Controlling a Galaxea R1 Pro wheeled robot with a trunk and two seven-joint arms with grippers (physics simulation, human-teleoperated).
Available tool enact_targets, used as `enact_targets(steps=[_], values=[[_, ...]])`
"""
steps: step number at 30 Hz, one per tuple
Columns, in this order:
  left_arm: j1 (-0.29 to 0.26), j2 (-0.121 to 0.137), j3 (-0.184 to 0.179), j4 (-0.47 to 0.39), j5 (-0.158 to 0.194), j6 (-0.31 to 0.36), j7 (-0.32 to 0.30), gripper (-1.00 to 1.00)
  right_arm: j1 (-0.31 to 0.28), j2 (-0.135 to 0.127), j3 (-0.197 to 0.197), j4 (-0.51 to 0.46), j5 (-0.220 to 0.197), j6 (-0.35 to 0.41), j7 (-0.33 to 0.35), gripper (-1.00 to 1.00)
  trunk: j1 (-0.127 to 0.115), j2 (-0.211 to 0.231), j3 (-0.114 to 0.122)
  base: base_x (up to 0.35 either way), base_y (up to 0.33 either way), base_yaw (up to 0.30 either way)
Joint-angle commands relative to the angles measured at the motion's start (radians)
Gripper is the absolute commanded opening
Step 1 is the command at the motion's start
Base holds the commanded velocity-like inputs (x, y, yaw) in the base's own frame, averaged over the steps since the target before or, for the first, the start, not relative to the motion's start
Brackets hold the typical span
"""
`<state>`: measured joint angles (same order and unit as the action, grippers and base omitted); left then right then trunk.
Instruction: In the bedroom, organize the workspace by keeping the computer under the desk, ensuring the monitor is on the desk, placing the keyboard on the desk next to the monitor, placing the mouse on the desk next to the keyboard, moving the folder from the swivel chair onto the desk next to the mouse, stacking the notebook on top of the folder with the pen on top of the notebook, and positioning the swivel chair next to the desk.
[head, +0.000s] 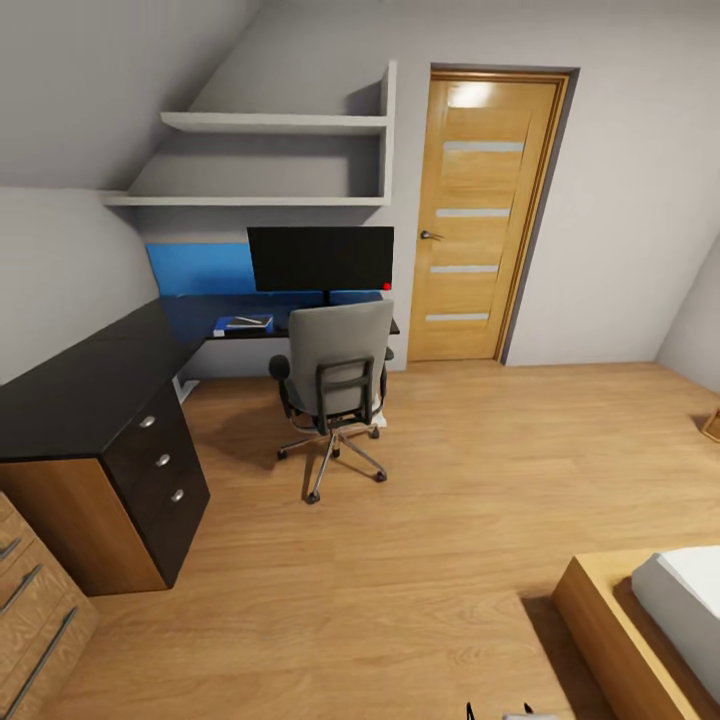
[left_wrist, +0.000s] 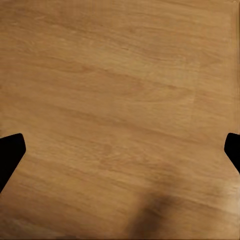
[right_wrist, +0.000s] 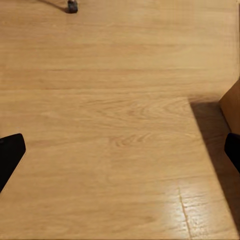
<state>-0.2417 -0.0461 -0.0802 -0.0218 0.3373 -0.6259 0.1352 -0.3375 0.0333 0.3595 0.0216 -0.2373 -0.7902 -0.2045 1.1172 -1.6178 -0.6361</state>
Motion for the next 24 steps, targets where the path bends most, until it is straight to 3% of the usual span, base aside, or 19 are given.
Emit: enact_targets(steps=[1,13,19,24], values=[[0.003,-0.001,-0.009,0.000,0.003,-0.013,0.007,1.00,0.003,0.001,0.009,0.002,-0.006,-0.018,-0.004,1.00,-0.004,0.007,0.002,-0.001,0.000,0.000],[0.021,-0.015,-0.009,0.001,0.003,-0.100,0.007,1.00,0.038,-0.016,0.006,0.003,-0.020,-0.214,-0.010,1.00,-0.050,0.091,0.040,0.000,0.000,0.000],[0.038,-0.021,-0.009,0.001,0.003,-0.187,0.006,1.00,0.050,-0.024,0.007,0.003,-0.048,-0.254,-0.010,1.00,-0.073,0.133,0.059,0.000,0.000,0.000],[0.046,-0.025,-0.009,0.001,0.003,-0.198,0.006,1.00,0.054,-0.025,0.005,0.001,-0.053,-0.240,-0.009,1.00,-0.085,0.154,0.068,0.000,0.000,0.000]])
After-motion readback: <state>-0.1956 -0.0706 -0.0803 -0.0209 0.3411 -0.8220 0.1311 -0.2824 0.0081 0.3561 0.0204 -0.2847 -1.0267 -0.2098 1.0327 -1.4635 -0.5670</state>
